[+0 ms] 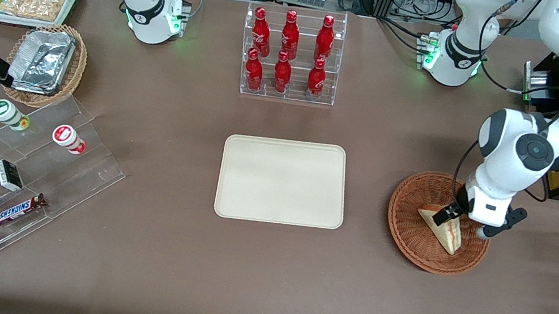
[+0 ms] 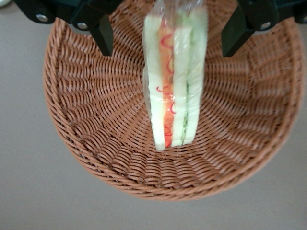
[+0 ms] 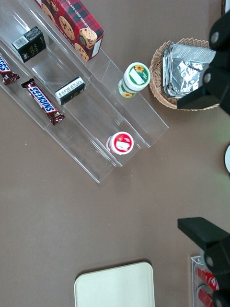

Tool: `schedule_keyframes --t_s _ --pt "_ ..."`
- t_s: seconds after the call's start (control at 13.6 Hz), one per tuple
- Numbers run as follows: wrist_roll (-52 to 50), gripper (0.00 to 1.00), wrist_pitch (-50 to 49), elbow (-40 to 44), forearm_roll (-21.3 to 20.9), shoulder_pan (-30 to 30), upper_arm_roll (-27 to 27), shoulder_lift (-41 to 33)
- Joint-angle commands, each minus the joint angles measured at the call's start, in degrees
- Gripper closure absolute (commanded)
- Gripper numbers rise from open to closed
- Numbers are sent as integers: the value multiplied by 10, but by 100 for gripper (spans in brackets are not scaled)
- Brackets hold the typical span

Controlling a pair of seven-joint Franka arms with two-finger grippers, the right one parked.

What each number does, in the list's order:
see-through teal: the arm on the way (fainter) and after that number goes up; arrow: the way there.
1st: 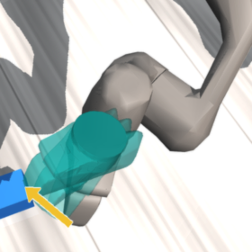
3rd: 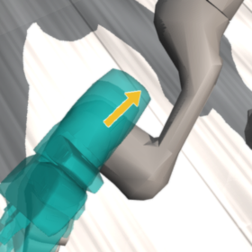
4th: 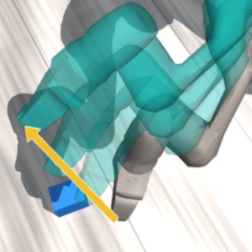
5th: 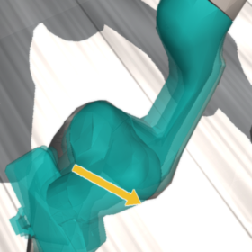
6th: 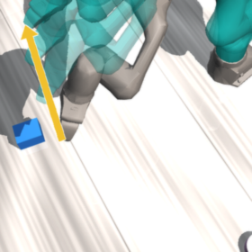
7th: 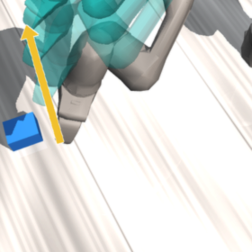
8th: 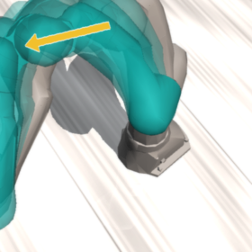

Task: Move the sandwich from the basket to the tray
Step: 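Lift the sandwich and carry it with the left gripper over the cream tray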

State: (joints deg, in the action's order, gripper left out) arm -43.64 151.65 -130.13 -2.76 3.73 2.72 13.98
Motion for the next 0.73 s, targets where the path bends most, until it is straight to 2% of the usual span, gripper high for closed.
schedule_keyframes --t_s 0.0,0.15,0.22,0.37,0.66 --pt "-14 12 48 -1 -1 1 1 35" --pt "-12 82 43 0 -1 0 0 33" --pt "-9 100 42 1 -1 1 0 30" --pt "-4 100 4 9 -2 1 0 8" --pt "-2 100 -226 108 -9 18 5 -54"
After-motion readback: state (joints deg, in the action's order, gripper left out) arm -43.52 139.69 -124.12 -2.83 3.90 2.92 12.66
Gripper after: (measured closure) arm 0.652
